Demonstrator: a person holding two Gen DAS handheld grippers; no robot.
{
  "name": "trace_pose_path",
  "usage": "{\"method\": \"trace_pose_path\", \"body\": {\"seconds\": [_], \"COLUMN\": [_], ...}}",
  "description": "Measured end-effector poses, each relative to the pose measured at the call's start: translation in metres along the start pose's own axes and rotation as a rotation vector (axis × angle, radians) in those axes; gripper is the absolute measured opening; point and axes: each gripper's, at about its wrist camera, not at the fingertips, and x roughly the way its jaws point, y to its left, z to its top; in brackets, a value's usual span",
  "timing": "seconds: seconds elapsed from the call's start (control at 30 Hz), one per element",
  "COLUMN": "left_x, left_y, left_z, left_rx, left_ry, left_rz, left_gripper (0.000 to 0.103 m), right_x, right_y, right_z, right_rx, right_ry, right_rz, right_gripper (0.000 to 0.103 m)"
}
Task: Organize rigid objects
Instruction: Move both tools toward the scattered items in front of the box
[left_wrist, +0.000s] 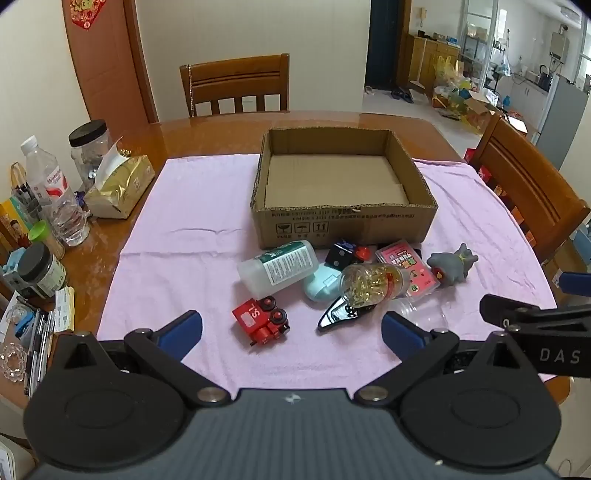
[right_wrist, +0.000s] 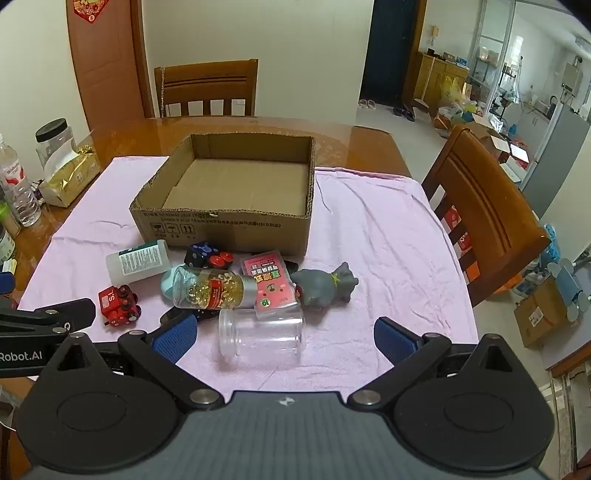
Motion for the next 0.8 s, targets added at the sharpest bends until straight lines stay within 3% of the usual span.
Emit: {"method": "trace_pose_path", "body": {"seconds": [0.8], "left_x": [-0.0072], "left_y": [0.0026], "left_z": [0.0013], "left_rx": [0.000], "left_ry": [-0.009], "left_rz": [-0.002], "left_gripper": [0.102], "right_x": [-0.0073], "right_y": [0.0031], "right_z": [0.0039], "right_rx": [0.004], "right_ry": [-0.006], "right_rz": [0.009], "right_gripper": [0.103]}}
